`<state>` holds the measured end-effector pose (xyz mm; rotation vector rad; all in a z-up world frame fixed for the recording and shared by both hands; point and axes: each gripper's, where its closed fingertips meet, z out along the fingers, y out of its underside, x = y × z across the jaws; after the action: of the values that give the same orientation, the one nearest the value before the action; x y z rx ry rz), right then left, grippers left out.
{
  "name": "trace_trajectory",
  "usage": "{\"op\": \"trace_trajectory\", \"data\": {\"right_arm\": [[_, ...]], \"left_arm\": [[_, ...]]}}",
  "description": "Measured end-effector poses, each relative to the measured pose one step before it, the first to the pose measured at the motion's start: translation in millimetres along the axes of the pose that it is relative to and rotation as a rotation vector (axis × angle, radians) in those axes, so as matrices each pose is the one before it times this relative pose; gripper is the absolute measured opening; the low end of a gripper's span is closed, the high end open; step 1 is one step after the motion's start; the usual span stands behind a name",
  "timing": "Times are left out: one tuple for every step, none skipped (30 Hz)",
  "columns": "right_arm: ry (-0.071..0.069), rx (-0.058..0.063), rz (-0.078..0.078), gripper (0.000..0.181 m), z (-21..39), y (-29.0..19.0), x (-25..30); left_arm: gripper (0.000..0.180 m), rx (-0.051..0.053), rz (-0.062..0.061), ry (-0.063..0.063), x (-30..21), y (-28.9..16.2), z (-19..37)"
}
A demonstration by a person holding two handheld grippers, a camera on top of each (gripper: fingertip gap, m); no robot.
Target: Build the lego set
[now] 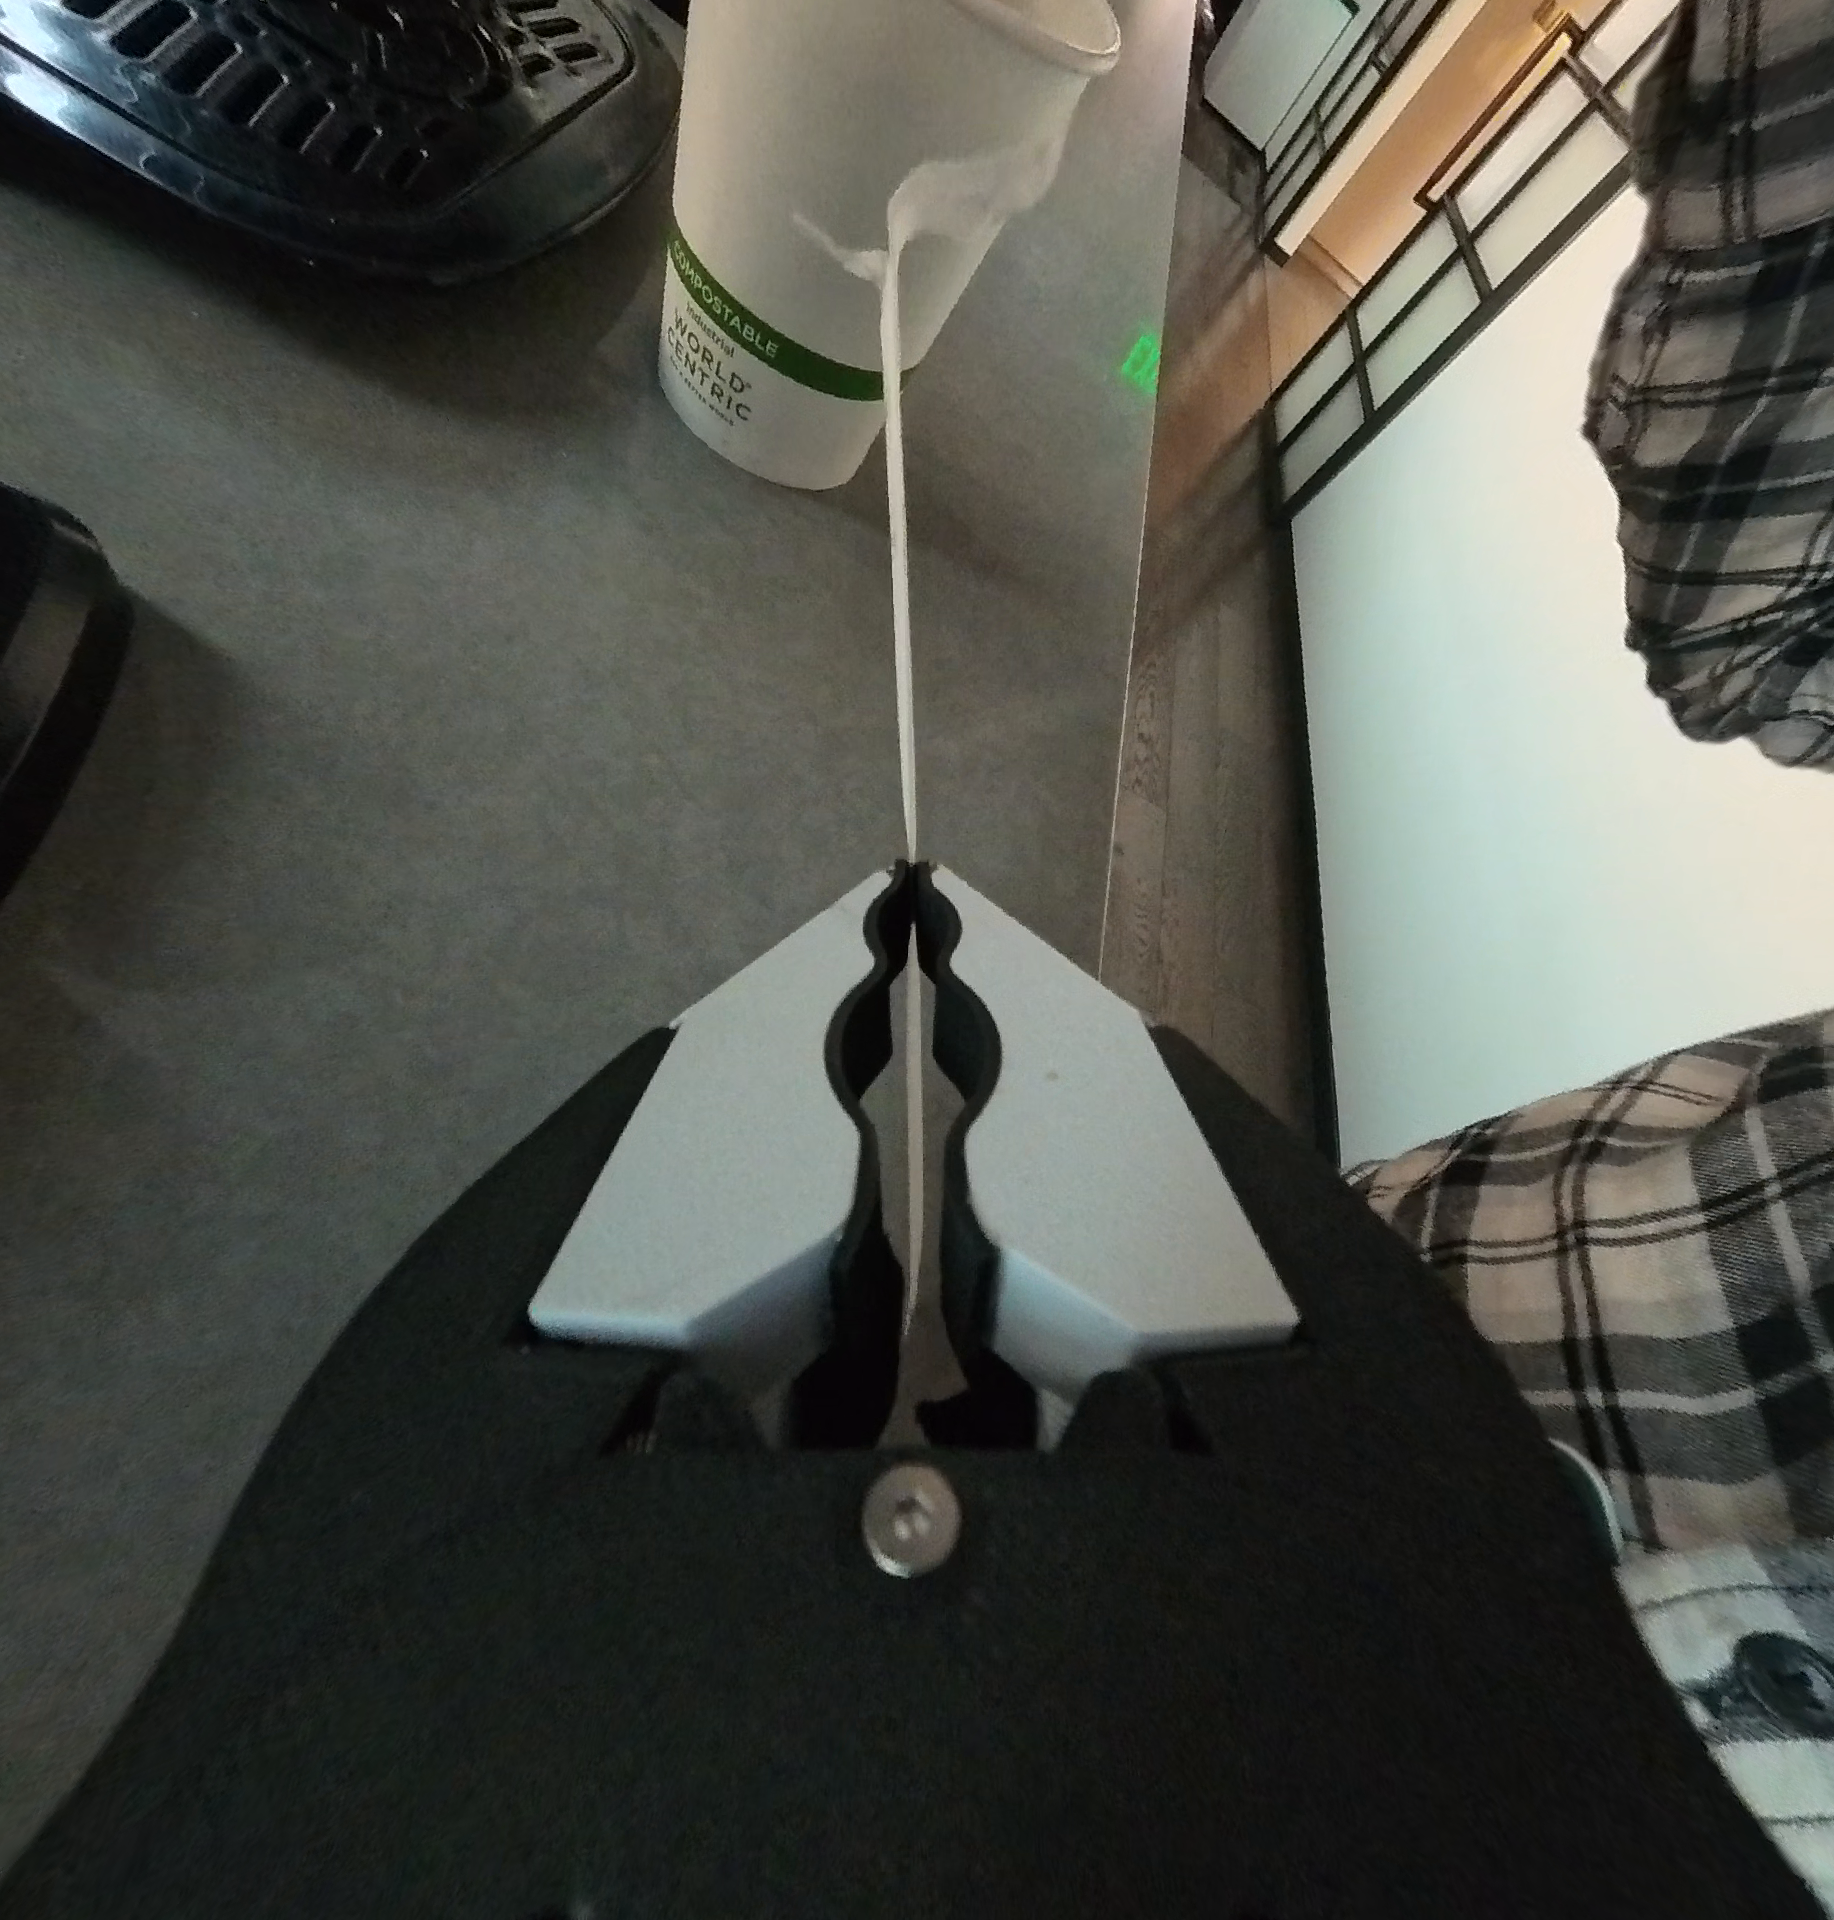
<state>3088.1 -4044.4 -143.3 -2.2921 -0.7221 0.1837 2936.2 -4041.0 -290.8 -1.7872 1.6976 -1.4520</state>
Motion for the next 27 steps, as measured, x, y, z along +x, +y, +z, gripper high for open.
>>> {"op": "trace_trajectory", "data": {"right_arm": [[0.0435, -0.019, 0.0075, 0.0, 1.43, 2.47, 9.63], [0.042, -0.0467, 0.0009, 0.0, 0.39, 8.57, 8.98], [0.0141, -0.0136, 0.0051, 0.0, -2.92, 3.94, 3.73], [-0.0337, -0.0164, 0.0042, 0.0, -4.04, 4.52, -4.76], [-0.0425, -0.0115, -0.0221, 0.0, -2.71, 3.59, -8.4], [-0.0556, 0.0096, -0.0186, 0.0, -0.61, -1.66, -10.91], [-0.0459, 0.0272, -0.0107, 0.0, 1.65, -6.63, -8.6], [0.0003, 0.0259, -0.0091, 0.0, 3.04, -7.39, -0.23], [0.0515, 0.019, -0.002, 0.0, 2.08, -5.75, 9.46], [0.0742, 0.0057, 0.015, 0.0, 0.04, -1.42, 15.32], [0.0533, -0.021, 0.0192, 0.0, -1.2, 5.23, 13.05], [0.0238, -0.0463, 0.0133, 0.0, -1.59, 10.69, 7.39], [-0.0231, -0.0184, 0.0065, 0.0, -3.1, 6.41, -2.28], [-0.0816, 0.0146, -0.0042, 0.0, -4.33, -0.1, -14.06], [-0.0704, 0.023, -0.0244, 0.0, -2.1, -3.61, -14.59], [-0.0401, 0.0226, -0.017, 0.0, 1.34, -6.25, -9.11], [-0.0043, 0.0242, -0.0073, 0.0, 3.59, -7.88, -1.42], [0.0338, 0.0214, -0.0046, 0.0, 3.59, -6.69, 6.34], [0.0609, 0.0011, 0.0062, 0.0, 2.02, -1.49, 12.41], [0.0645, -0.0397, 0.0093, 0.0, 0.52, 7.22, 13.54], [0.0553, -0.0611, 0.0015, 0.0, -1.46, 12.23, 11.16], [-0.004, -0.0221, 0.0132, 0.0, -3.75, 7.04, 1.07], [-0.0697, 0.0144, 0.0068, 0.0, -5.19, 0.87, -10.83], [-0.079, 0.0161, -0.0264, 0.0, -2.66, -1.27, -15.38], [-0.0489, 0.0093, -0.03, 0.0, 1.31, -3.2, -11.0], [-0.014, 0.0205, -0.0114, 0.0, 3.6, -7.06, -3.37], [0.0232, 0.0346, -0.0024, 0.0, 3.48, -9.11, 4.41]], "left_arm": [[0.0, -0.0007, 0.0005, -0.0004, 0.07, 0.09, 0.12], [0.0, 0.0012, 0.0003, -0.0012, -0.1, -0.13, -0.12], [0.0, 0.0026, 0.0, -0.0019, -0.24, -0.23, -0.22], [0.0, 0.0042, -0.0001, -0.0029, -0.32, -0.52, -0.4], [0.0, 0.0053, -0.0005, -0.0032, -0.34, -0.48, -0.44], [0.0, 0.0047, -0.0005, -0.0024, -0.23, -0.41, -0.48], [0.0, 0.0014, -0.0006, -0.0005, -0.13, -0.27, -0.11], [0.0, -0.0029, -0.0018, 0.0015, 0.02, 0.32, 0.29], [0.0, -0.0031, -0.0013, 0.0017, 0.1, 0.38, 0.31], [0.0, -0.0002, -0.0008, 0.0005, 0.0, 0.07, -0.01], [0.0, 0.0023, -0.0011, 0.0, -0.09, -0.31, -0.24], [0.0, 0.0027, -0.0018, -0.0003, -0.21, -0.31, -0.21], [0.0, 0.003, -0.0012, -0.001, -0.27, -0.32, -0.4], [0.0, 0.0033, 0.0, -0.0019, -0.17, -0.36, -0.3], [0.0, 0.0017, 0.0001, -0.0014, -0.1, -0.14, -0.17], [0.0, -0.0017, -0.0003, -0.0002, -0.01, 0.17, 0.21], [0.0, -0.0045, -0.0012, 0.0009, -0.01, 0.57, 0.46], [0.0, -0.0037, -0.0011, 0.0011, -0.02, 0.4, 0.36], [0.0, -0.0005, -0.0007, -0.0001, -0.14, 0.0, 0.13], [0.0, 0.0016, -0.0008, -0.0005, 0.0, -0.16, -0.21], [0.0, 0.0026, -0.0012, -0.0008, -0.3, -0.25, -0.3], [0.0, 0.0038, -0.0013, -0.0014, -0.28, -0.51, -0.39], [0.0, 0.0043, -0.0007, -0.0019, -0.27, -0.44, -0.47], [0.0, 0.0022, -0.0002, -0.0009, -0.1, -0.24, -0.17], [0.0, -0.0011, -0.0002, 0.0002, -0.02, 0.17, 0.05], [0.0, -0.0038, -0.0006, 0.0007, -0.01, 0.45, 0.39], [0.0, -0.0051, -0.0008, 0.0011, 0.1, 0.55, 0.49]]}}
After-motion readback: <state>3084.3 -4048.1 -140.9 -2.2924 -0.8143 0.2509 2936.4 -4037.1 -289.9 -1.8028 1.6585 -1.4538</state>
